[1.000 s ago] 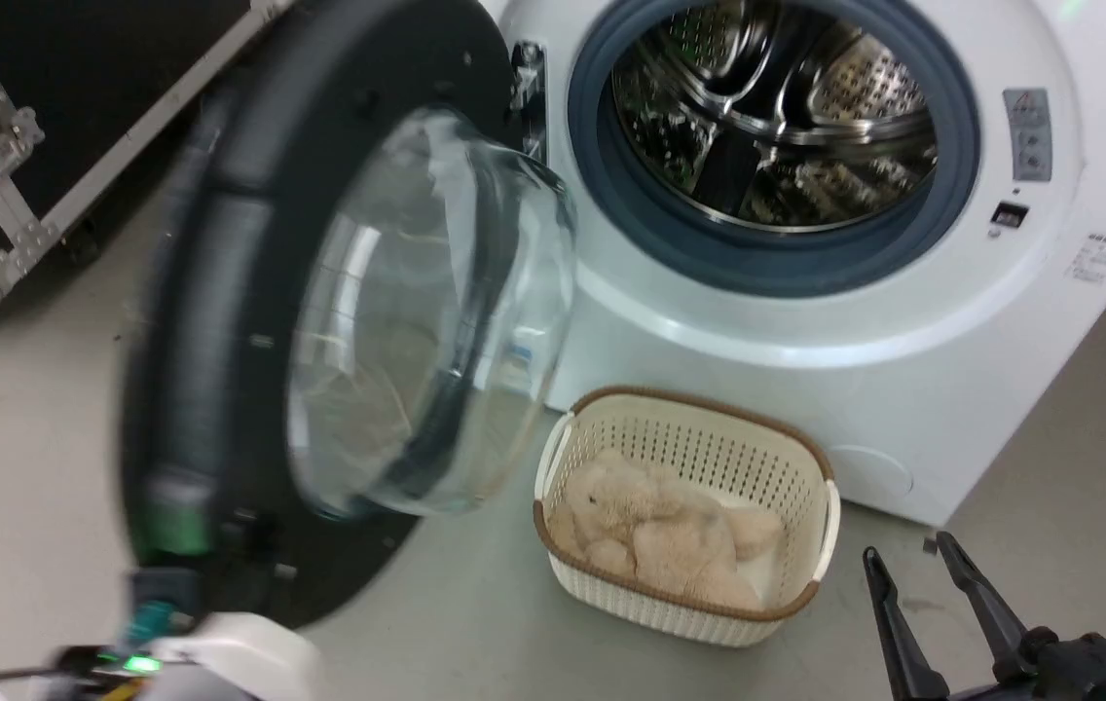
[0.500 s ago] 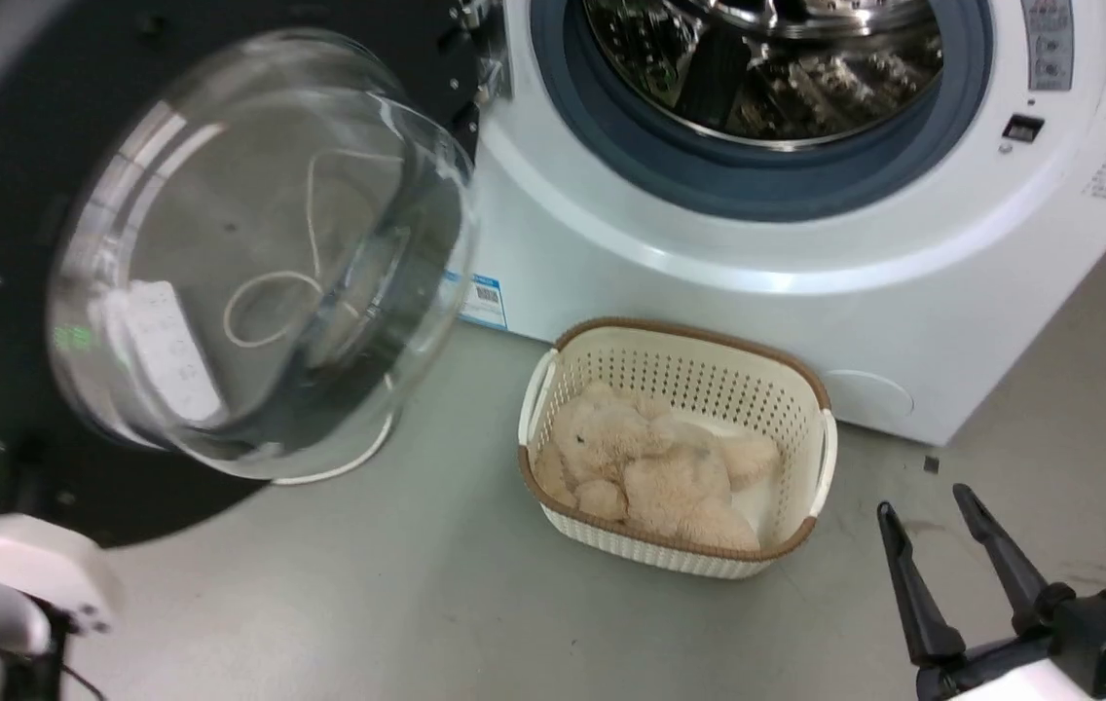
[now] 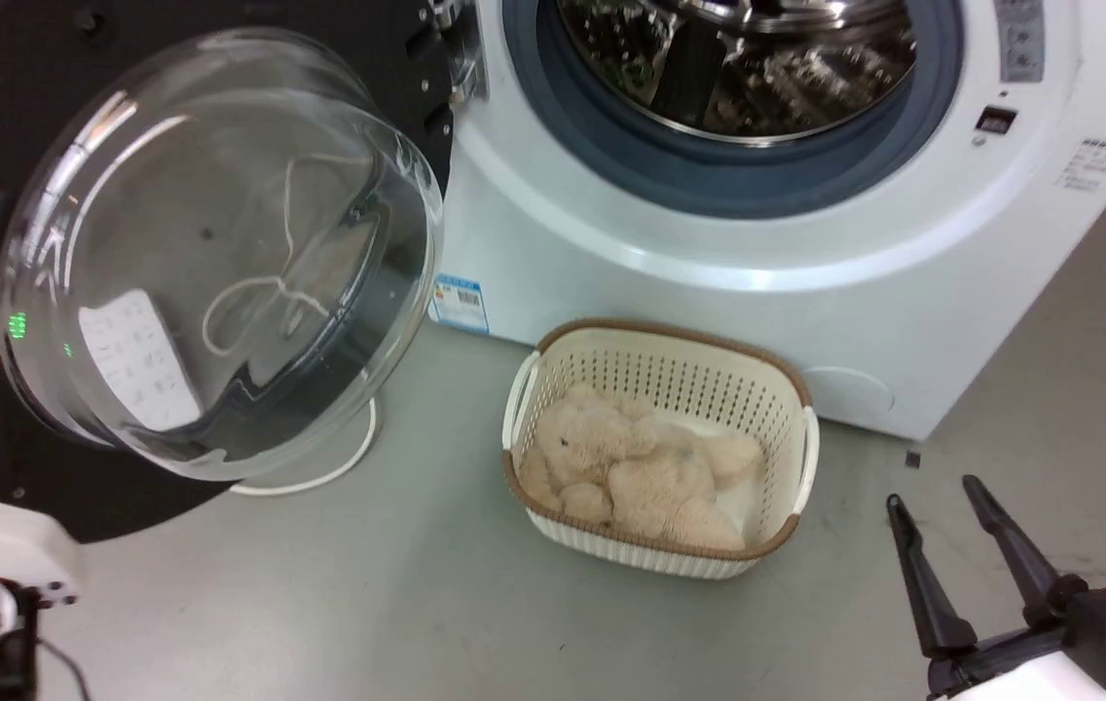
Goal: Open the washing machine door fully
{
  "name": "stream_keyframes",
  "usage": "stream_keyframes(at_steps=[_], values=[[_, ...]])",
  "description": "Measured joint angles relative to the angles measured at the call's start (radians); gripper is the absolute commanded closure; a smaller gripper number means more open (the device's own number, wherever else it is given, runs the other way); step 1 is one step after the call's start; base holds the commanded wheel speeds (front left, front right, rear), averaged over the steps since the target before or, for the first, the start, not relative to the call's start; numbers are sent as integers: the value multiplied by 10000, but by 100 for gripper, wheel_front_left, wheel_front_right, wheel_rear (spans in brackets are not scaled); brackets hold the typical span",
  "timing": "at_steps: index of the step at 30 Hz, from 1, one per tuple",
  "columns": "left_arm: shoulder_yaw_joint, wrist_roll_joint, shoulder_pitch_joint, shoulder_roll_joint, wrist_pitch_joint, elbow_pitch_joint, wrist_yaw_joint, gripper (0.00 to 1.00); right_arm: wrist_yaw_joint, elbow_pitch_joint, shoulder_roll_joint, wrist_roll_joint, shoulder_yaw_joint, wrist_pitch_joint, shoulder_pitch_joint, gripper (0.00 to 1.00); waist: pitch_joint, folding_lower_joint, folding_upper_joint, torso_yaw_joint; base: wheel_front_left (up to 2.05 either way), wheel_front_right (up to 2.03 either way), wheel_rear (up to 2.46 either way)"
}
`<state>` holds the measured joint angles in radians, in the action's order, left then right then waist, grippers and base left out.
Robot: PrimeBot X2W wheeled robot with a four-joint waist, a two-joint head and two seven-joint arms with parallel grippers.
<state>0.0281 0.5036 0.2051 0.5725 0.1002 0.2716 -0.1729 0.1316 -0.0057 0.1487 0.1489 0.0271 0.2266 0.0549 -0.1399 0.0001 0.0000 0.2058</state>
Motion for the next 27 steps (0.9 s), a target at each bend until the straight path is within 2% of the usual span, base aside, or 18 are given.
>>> stream_keyframes(at_steps=[6, 11, 18, 27], values=[[489, -222, -227, -642, 750, -892, -17, 100, 0, 54, -192, -150, -355, 132, 27, 0, 611, -2, 0, -154, 0, 0, 0], [943, -516, -859, -1308, 1127, -1975, -301, 100, 0, -13, -257, -316, -527, 219, 82, 0, 1266, -2, 0, -397, 0, 0, 0], [1626, -823, -1812, -2000, 1344, -3354, -523, 100, 0, -290, -360, -570, -552, 232, 155, 0, 1778, -3, 0, -1058, 0, 0, 0], [2535, -1331, -2644, -2679, 1476, -3624, -681, 100, 0, -439, -698, -708, -546, 261, 574, 0, 2121, -3, 0, -1631, 0, 0, 0]])
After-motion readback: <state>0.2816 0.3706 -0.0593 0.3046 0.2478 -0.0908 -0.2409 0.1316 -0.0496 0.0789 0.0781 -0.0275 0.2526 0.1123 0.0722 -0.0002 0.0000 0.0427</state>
